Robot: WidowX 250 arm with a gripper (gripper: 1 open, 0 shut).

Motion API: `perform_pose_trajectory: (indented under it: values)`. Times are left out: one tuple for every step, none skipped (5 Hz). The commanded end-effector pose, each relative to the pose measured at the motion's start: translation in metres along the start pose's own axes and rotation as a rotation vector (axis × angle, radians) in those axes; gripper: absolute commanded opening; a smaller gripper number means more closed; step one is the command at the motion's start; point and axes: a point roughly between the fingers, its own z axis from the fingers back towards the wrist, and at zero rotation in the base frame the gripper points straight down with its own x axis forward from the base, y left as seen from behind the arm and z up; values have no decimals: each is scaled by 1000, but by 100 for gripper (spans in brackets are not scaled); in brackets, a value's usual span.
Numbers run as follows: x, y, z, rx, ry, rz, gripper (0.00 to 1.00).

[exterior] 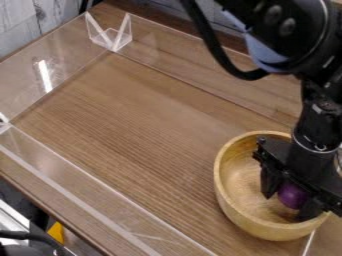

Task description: Put the purple eggplant in the brown bowl

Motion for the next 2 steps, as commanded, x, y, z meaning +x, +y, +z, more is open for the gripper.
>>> perform_pose_trajectory:
  values:
    - [11,-6,26,-23,-69,33,0]
    - [11,-7,33,-23,-70,74,0]
